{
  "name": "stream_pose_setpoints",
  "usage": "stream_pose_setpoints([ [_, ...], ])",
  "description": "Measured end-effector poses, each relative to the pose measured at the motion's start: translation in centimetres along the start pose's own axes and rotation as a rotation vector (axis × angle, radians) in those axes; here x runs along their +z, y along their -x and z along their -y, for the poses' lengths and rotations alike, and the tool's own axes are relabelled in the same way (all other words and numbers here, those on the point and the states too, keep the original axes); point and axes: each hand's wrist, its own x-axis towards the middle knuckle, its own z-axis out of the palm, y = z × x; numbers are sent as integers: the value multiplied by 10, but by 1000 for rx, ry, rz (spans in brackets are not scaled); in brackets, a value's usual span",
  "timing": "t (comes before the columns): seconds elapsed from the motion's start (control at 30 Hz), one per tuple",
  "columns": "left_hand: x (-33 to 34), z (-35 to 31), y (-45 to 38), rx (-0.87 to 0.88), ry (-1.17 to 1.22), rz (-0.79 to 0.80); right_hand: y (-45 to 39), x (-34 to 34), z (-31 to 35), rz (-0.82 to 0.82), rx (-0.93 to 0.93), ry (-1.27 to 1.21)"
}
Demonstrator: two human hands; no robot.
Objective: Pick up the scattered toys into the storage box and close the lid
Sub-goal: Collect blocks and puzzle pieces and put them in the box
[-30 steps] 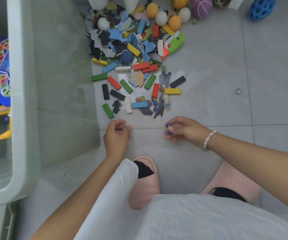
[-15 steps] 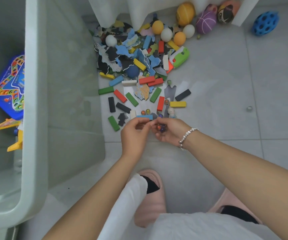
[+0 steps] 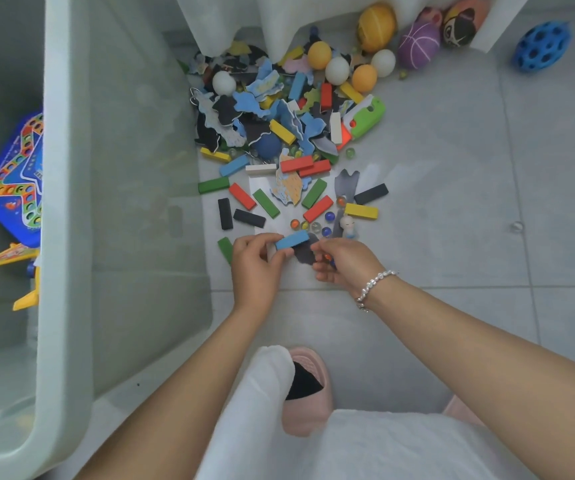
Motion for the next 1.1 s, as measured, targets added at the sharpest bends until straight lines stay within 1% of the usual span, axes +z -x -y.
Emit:
stream_pose_setpoints([
  [0.07,0,-5,11,-2,67,-2,-1,4,-4,39,-21,-103],
  [0.17,2,-13,22,-32,127,18,-1,7,-4,106,13,-446],
  [0.23,4,-19,25,-35,125,9,-3,7,-4,129,52,-578],
  [0.43,1,-28,31,59,143,79,-3,6,1,272,112,-548],
  [0.5,-3,-29,30,99,190,104,-3,5,3,287,112,-552],
  [0.57,-7,-29,30,100,224,128,-5,5,2,290,123,-553],
  [0.6,-9,-28,29,95,223,109,-4,6,2,284,134,-543],
  [0.67,-12,-22,23,83,164,-15,-4,9,1,249,147,-481],
  [0.77,-16,-1,8,-18,-35,-207,-7,12,0,204,154,-387],
  [0.83,-16,13,-1,-57,-173,-273,-10,12,-1,181,152,-357],
  [1.0,-9,20,-6,-97,-210,-188,-9,15,-2,161,148,-354],
  [1.1,-5,18,-11,-41,-187,-150,-9,16,-2,155,142,-374],
])
